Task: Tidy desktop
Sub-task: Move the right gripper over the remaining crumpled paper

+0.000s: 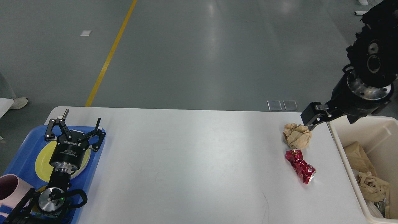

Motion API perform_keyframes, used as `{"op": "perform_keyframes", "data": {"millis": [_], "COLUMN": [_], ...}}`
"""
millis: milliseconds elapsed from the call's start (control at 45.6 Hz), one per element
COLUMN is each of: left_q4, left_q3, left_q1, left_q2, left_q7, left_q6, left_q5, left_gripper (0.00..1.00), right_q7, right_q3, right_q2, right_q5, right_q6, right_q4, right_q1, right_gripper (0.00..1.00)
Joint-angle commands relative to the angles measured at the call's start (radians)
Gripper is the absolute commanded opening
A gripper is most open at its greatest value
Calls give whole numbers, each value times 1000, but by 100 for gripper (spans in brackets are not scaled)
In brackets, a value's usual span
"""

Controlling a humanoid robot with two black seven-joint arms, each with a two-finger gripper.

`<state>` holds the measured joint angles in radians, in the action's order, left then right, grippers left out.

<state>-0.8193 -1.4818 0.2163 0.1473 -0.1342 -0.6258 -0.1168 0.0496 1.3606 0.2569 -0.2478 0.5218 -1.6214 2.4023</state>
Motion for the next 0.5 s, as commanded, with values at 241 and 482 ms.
{"op": "perform_keyframes", "data": {"millis": [241, 482], "left_q4": [-1, -1], "left_q3": [0, 0], "left_q1": [2, 0], "left_q2": [0, 0], "left_q7": [1, 1], "left_q6": [-5, -5], "left_q5": [-1, 0], "left_gripper": [97, 97], "right_q7": [6, 1], "right_q3": [-130, -188], "right_q2": [-68, -108], "right_q5": [-8, 4], "right_q6": [-278, -390], "right_q4": [601, 1089], "right_q1": [-641, -1087], "right_gripper": [100, 100]}}
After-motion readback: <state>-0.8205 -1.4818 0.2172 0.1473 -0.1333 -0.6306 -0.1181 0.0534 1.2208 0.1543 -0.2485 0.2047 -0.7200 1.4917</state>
